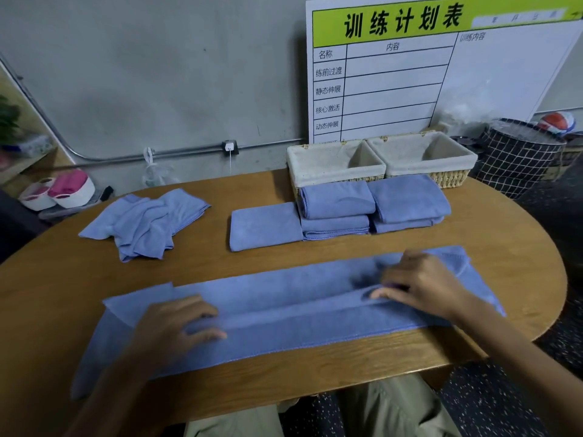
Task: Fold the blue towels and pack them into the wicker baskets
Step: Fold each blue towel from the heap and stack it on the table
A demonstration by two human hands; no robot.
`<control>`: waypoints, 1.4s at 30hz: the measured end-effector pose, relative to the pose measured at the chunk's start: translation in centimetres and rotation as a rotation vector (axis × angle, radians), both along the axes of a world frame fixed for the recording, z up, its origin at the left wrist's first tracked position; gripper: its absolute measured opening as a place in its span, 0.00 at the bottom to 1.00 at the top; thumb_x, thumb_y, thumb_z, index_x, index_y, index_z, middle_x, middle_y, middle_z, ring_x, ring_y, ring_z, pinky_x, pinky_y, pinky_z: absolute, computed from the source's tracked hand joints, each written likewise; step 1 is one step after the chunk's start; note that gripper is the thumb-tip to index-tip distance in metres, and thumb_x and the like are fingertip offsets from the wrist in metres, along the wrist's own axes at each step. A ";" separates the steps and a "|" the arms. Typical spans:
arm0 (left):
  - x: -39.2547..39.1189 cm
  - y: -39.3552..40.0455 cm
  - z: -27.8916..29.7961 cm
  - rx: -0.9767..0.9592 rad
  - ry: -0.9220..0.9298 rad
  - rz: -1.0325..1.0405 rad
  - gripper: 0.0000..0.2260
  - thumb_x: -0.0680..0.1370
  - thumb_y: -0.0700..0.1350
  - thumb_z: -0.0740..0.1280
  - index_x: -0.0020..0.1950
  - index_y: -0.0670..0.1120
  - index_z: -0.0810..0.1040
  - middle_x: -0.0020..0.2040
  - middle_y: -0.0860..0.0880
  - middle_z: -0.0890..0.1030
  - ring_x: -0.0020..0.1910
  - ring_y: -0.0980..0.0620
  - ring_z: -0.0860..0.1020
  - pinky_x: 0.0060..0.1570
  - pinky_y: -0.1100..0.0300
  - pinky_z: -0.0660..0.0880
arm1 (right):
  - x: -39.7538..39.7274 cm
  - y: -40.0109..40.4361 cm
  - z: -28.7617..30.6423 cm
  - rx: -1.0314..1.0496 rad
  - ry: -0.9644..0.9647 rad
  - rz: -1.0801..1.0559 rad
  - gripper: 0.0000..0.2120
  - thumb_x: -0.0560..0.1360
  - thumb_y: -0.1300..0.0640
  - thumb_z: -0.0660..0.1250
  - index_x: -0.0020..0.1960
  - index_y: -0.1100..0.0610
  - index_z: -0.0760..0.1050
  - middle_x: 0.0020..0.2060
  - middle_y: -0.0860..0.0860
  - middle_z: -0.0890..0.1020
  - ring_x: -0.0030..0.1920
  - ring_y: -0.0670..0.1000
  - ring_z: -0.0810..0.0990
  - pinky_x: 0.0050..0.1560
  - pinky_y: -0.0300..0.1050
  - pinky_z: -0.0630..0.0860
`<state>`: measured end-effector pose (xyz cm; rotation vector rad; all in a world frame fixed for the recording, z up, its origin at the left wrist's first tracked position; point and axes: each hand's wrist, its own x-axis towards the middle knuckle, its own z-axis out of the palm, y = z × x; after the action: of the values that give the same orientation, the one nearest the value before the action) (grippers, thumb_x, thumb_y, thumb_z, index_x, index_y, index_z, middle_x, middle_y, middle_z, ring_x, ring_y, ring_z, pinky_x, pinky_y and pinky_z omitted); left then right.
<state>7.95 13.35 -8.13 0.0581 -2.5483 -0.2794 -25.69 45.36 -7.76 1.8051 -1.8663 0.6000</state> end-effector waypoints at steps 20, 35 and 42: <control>3.7 -0.4 -1.4 -0.218 -0.086 0.001 0.21 0.80 0.66 0.58 0.41 0.55 0.83 0.40 0.59 0.78 0.36 0.64 0.76 0.35 0.71 0.68 | 1.8 3.1 -1.3 0.047 0.006 0.040 0.17 0.78 0.38 0.65 0.43 0.50 0.78 0.35 0.44 0.78 0.32 0.49 0.75 0.34 0.44 0.72; 7.8 0.0 -0.2 -0.053 -0.226 0.286 0.18 0.83 0.64 0.50 0.46 0.60 0.76 0.43 0.63 0.76 0.32 0.62 0.76 0.26 0.68 0.70 | 0.5 7.9 -0.5 0.143 0.012 -0.273 0.26 0.78 0.29 0.50 0.40 0.44 0.79 0.30 0.44 0.79 0.32 0.48 0.80 0.29 0.37 0.62; 6.9 0.9 1.8 -0.124 -0.286 0.534 0.11 0.75 0.57 0.61 0.38 0.56 0.78 0.32 0.58 0.79 0.26 0.53 0.76 0.22 0.64 0.69 | 0.0 7.9 1.4 0.227 -0.057 -0.464 0.33 0.75 0.25 0.40 0.32 0.45 0.70 0.22 0.44 0.68 0.24 0.47 0.72 0.22 0.39 0.58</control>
<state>14.84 14.25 -6.36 0.7648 -2.7002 0.1040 -25.67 53.29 -6.36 1.4094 -2.3666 0.2797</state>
